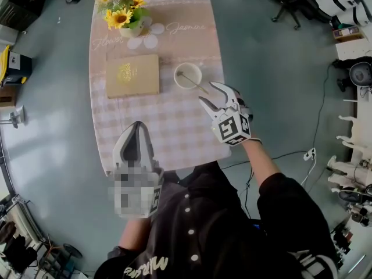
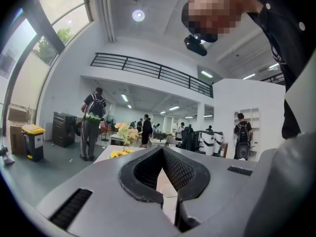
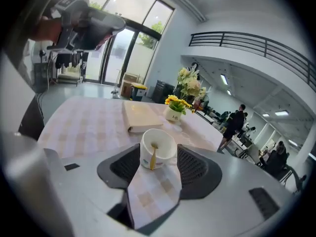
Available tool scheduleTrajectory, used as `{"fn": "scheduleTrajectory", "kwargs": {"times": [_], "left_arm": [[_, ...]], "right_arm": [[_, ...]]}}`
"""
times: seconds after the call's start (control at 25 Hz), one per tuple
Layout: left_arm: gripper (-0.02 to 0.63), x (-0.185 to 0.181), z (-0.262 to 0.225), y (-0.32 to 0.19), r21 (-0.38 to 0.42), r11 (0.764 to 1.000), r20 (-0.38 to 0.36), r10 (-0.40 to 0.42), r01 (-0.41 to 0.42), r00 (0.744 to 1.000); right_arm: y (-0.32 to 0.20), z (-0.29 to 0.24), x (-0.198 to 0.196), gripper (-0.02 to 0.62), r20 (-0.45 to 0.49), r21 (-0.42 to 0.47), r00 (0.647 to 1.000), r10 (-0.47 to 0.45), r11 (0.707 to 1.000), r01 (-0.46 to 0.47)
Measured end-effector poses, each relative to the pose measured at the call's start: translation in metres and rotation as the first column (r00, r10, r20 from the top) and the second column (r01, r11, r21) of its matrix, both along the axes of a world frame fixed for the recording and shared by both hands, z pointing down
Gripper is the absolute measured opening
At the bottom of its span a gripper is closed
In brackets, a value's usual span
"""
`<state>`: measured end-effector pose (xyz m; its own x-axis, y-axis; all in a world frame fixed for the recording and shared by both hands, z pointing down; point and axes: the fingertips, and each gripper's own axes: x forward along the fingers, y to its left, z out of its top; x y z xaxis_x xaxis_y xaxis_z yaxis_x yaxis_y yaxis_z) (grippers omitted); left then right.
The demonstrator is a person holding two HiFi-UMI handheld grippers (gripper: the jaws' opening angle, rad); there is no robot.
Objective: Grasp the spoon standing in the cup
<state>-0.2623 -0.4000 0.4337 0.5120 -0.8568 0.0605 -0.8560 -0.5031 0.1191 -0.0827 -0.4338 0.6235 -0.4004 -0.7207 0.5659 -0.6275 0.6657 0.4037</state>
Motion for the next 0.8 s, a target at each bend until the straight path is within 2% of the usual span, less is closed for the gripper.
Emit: {"fn": "scheduleTrajectory", "kwargs": {"times": [0.2, 0.4, 0.8], "left_arm": [[0.017, -0.003, 0.011, 0.001, -0.016, 1.000, -0.001, -0.006, 0.006, 1.000], [0.017, -0.007, 0.018, 0.002, -0.035, 0.999, 0.001, -0.013, 0.013, 1.000], [0.017, -0.005, 0.030, 0.006, -0.066, 0.998, 0.002, -0.004, 0.004, 1.000]], "right_arm": [[-0.005, 0.033, -0.001, 0.185, -0.159, 0.002, 0.985, -0.071, 0.997, 0.073], [-0.008, 0.054, -0.004, 0.142, -0.304, 0.018, 0.940, -0.155, 0.986, 0.168], [-0.014, 0.064, -0.010, 0.029, -0.467, 0.055, 0.857, -0.219, 0.960, 0.276]]}}
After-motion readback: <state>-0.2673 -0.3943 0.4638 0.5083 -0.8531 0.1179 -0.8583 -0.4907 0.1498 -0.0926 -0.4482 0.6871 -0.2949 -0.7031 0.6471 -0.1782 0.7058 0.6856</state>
